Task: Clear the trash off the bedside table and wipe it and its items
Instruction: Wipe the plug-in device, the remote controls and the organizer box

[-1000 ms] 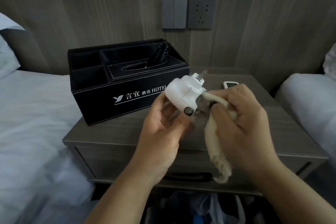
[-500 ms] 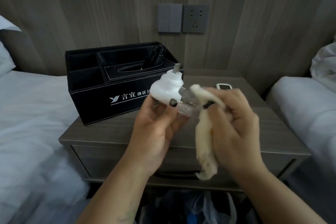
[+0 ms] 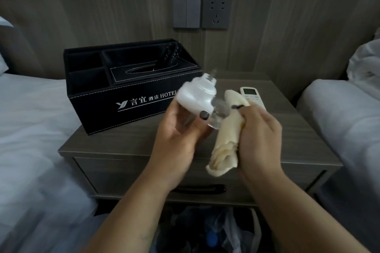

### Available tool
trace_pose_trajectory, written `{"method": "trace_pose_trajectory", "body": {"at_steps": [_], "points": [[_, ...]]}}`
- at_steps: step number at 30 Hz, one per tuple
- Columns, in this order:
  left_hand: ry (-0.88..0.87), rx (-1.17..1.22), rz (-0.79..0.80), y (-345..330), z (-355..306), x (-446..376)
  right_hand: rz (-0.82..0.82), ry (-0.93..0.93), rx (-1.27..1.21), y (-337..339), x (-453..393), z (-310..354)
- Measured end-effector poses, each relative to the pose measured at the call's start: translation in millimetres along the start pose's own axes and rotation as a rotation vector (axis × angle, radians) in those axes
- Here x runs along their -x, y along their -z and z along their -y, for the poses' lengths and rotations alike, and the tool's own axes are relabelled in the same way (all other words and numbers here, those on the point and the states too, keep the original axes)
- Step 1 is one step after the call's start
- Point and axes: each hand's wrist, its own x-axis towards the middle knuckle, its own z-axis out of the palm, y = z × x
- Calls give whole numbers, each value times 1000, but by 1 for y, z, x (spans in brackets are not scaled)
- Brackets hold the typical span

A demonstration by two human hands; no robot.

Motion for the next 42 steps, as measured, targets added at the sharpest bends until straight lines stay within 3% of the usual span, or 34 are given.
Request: {"method": "trace_pose_trajectory", "body": {"at_steps": [3,8,12,14,18,21,26,35,42], "points": [[10,7,-21,-9,4,5,-21,71,13,1,2,-3],[45,46,-118,-4,-1,1,240,193,63,-10,26,-13],[92,186,-92,-15,-2,1,-62,193,69,4,-7,-3],[88,189,-56,-20,3,3,-100,168,77,8,-13,-3],[57,32,-190,-18,4,2,68,171,91,-3,15,-19],[72,111,-235,-7,0,-3,196,178,67,-5,28,-18],[68,102,-167,-15,5,-1,54,58,60,8,5,-15],[98,-158,-65,-6,2,-1,224,134,178,13,10,-11],[96,71,84,-4,-6,-4,411,-203,-133,27,0,13]]}}
